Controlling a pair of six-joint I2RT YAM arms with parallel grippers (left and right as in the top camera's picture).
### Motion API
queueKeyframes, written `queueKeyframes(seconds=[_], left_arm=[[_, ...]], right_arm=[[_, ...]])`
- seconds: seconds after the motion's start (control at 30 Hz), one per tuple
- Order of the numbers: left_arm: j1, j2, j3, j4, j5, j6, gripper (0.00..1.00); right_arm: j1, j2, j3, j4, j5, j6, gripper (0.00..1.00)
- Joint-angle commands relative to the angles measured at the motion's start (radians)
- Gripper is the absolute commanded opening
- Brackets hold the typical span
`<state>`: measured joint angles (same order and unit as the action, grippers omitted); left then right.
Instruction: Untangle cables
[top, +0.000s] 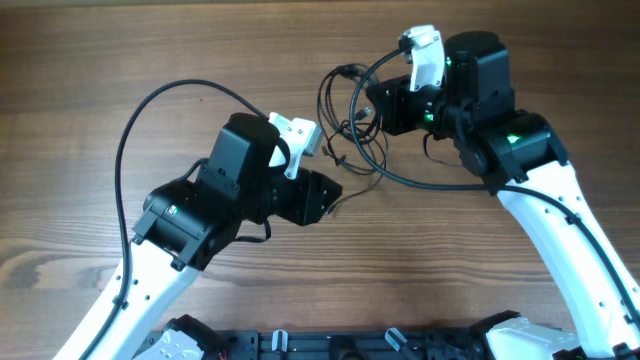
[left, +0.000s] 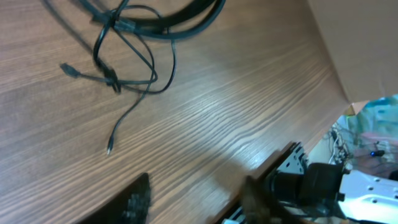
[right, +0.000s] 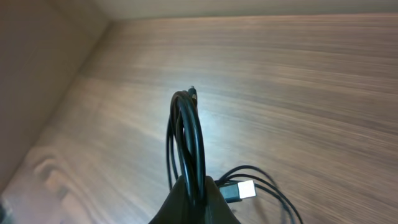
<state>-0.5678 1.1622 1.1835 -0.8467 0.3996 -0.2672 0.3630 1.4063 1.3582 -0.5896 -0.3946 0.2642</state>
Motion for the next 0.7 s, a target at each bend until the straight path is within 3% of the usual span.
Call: queueKeyframes(seconds=[0.0, 0.07, 0.13, 0.2, 0.37, 0.53, 0.67], left_arm=[[-0.002, 0.001, 0.021, 0.022, -0.057, 0.028, 0.68], [-0.002, 0.001, 0.021, 0.029, -0.108, 0.027, 0.70], [-0.002, 0.001, 0.021, 0.037, -0.166, 0.025, 0.70], [-0.002, 0.001, 0.021, 0.044, -0.230, 0.025, 0.71], [-0.002, 0.001, 0.021, 0.069, -0.376, 0.025, 0.71], [-0.002, 0.001, 0.021, 0.096, -0.504, 0.024, 0.51], [-0.002, 0.002, 0.021, 0.109, -0.525, 0.024, 0.52]], right_arm=[[0.000, 0.001, 0.001, 0.005, -0.092, -0.055, 0.04], [-0.002, 0.001, 0.001, 0.005, -0.127, -0.059, 0.04], [-0.002, 0.001, 0.001, 0.019, -0.394, -0.218, 0.04], [-0.002, 0.001, 0.001, 0.029, -0.517, -0.256, 0.04], [-0.001, 0.001, 0.001, 0.019, -0.539, -0.259, 0.04], [-0.001, 0.001, 0.001, 0.016, -0.539, -0.261, 0.04], [-0.001, 0.001, 0.001, 0.003, -0.548, -0.261, 0.04]])
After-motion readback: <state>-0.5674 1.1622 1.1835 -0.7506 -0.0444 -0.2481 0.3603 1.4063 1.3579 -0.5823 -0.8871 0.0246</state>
